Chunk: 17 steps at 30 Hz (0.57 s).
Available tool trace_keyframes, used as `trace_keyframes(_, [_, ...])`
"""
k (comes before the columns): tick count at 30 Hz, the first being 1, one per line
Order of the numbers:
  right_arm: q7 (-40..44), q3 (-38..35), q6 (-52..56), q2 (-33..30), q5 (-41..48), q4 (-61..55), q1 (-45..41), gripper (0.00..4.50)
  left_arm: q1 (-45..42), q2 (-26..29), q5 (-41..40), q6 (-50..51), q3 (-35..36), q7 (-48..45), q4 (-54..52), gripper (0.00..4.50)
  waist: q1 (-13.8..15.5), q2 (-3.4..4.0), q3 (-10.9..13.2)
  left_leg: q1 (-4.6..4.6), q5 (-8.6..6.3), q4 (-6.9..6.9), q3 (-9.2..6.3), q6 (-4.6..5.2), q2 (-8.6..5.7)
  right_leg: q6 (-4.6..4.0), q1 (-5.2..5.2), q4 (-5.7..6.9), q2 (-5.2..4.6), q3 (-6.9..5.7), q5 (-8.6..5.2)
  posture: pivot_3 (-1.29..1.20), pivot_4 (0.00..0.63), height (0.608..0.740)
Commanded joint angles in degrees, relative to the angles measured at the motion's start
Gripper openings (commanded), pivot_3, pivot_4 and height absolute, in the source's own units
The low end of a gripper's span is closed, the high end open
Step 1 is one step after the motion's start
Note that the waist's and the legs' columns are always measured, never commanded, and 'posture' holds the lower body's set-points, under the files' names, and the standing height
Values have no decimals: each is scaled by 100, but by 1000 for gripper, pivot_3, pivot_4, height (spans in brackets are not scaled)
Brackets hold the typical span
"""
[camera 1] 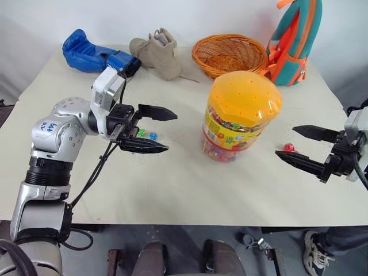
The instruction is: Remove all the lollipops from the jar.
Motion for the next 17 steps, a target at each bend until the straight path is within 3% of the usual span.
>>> trace_keyframes(1, [696, 257, -523, -201, -138, 215, -103, 4485, 266, 236, 0, 110, 409, 78, -58, 4500, -7, -1, 0, 0, 0, 0, 0, 0, 0, 0, 0, 0, 0, -1, 0, 0, 150, 740])
trace_keyframes(9, [1346, 946, -1764, 59, -799, 1063, -345, 4485, 1663, 1274, 444, -475, 1423, -69, 368, 4500, -92, 1, 1, 8, -2, -16, 6, -7, 6, -4, -4, -1, 4, -2, -2, 0, 150, 740])
trace_keyframes(17, [1431, 955, -1986, 183, -850, 1379, -448, 4485, 2050, 1400, 409, -490, 1880, -27, 459, 4500, 4, 1, 1, 7, -4, -10, 4, -8, 4, -4, 0, 0, 0, -4, -2, 0, 150, 740])
